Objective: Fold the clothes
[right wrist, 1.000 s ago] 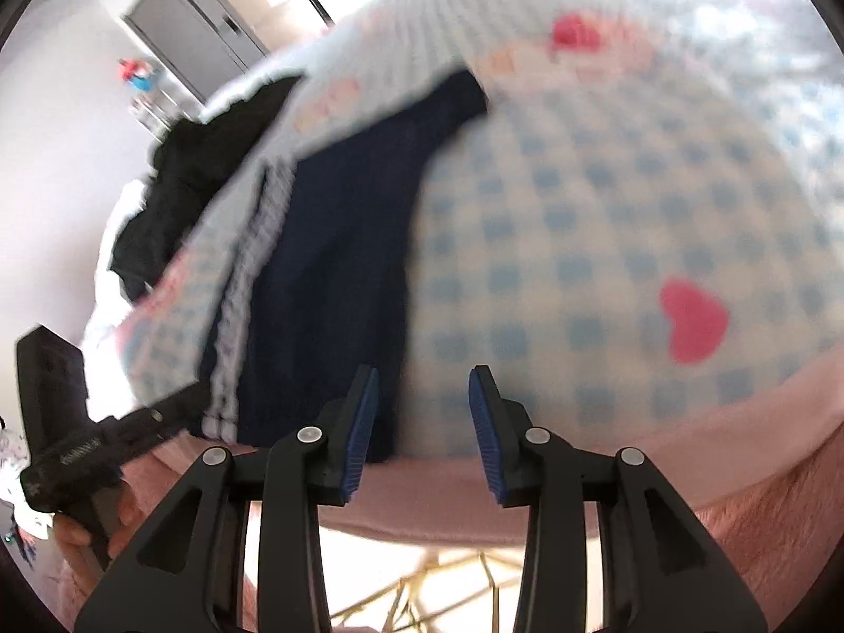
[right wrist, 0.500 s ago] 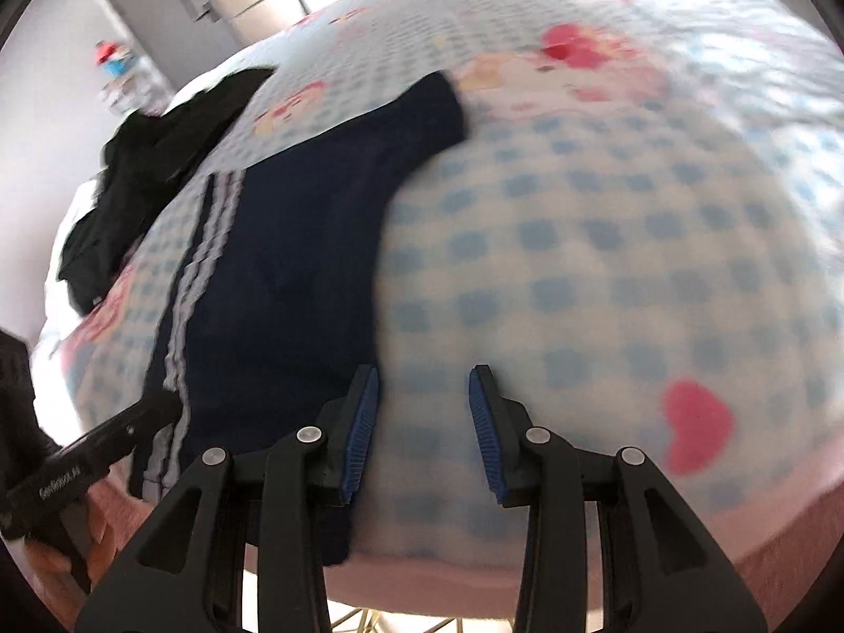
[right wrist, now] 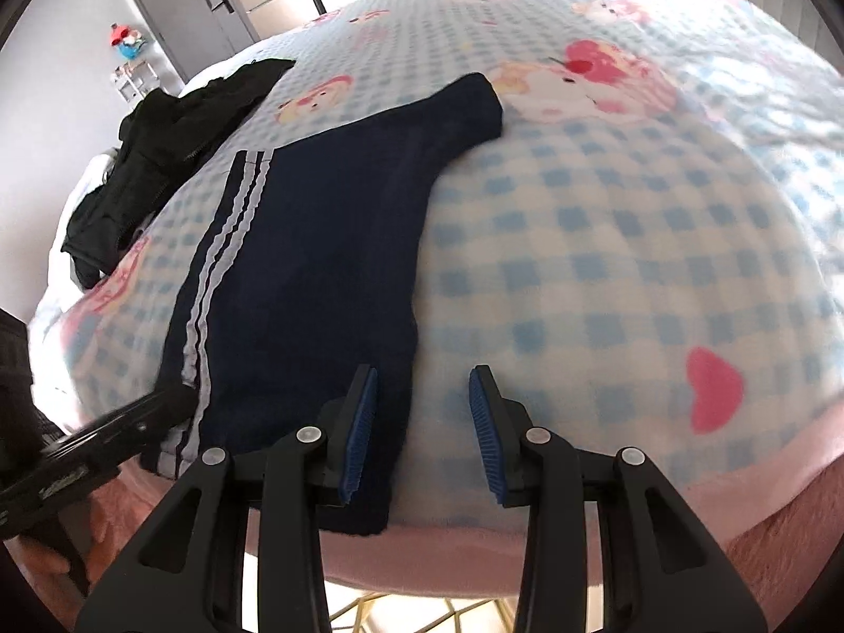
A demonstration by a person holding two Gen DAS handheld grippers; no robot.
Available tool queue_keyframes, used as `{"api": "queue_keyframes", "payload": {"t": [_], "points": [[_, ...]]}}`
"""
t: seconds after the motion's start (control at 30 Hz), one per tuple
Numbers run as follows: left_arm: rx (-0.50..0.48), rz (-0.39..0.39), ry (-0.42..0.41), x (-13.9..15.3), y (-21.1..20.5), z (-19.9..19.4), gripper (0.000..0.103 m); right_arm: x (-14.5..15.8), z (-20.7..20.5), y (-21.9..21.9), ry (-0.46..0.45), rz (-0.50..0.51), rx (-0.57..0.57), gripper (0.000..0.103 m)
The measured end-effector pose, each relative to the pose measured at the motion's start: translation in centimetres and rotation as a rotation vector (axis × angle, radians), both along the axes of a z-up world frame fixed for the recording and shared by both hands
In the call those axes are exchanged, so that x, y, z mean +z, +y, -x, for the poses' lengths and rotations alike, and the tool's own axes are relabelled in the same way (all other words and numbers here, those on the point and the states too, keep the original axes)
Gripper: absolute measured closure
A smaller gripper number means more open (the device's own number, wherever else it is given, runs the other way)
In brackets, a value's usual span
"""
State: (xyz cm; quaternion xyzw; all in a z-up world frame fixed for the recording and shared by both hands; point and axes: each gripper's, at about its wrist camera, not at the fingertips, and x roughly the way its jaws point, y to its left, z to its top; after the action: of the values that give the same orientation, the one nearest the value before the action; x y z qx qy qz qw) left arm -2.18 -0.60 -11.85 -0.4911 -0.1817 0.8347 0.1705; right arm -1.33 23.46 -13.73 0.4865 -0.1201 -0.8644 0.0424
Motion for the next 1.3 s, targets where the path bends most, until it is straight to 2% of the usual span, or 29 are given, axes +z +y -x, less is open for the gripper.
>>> {"api": "queue_keyframes", "payload": {"t": [0.17, 0.23, 0.37, 0.53, 0.6, 0.67, 0.73, 1.0, 1.3], "points": [[-0.04, -0.153, -0.038, 0.3, -0.2, 0.4, 0.056, 0.9, -1.7, -0.1, -0.001, 0.065, 0.049, 0.066], [-0.057, -0.182, -0.052, 0.2, 0.4, 0.0, 0.056, 0.5, -2.2, -0.7, -0.025, 0.106, 0.093, 0.066], [-0.063, -0.137, -0.111, -1.4, 0.6, -0.2, 0.056, -1.0, -2.5, -1.6, -0.078, 0.134, 0.134, 0.066], [-0.043, -0.188, -0.16, -2.9, 0.0, -0.2, 0.056, -1.5, -2.3, -1.5, -0.086, 0.153, 0.127, 0.066], [-0.044, -0.201, -0.154, -3.0, 0.0, -0.2, 0.06, -1.6, -2.3, -1.5, -0.087, 0.161, 0.124, 0.066], [-0.052, -0.191, -0.133, -2.6, 0.2, -0.5, 0.07, -1.7, -2.2, -1.4, -0.088, 0.169, 0.125, 0.072], [-0.061, -0.184, -0.112, -2.1, 0.4, -0.7, 0.071, -1.4, -2.4, -1.6, -0.088, 0.174, 0.154, 0.076], [-0.041, -0.209, -0.132, -2.8, 0.4, -0.1, 0.072, -2.7, -1.8, -1.4, -0.123, 0.207, 0.15, 0.076], [-0.071, -0.19, -0.06, 0.2, 0.7, -1.7, 0.079, 0.3, -3.3, -1.2, -0.061, 0.224, 0.164, 0.082]]}}
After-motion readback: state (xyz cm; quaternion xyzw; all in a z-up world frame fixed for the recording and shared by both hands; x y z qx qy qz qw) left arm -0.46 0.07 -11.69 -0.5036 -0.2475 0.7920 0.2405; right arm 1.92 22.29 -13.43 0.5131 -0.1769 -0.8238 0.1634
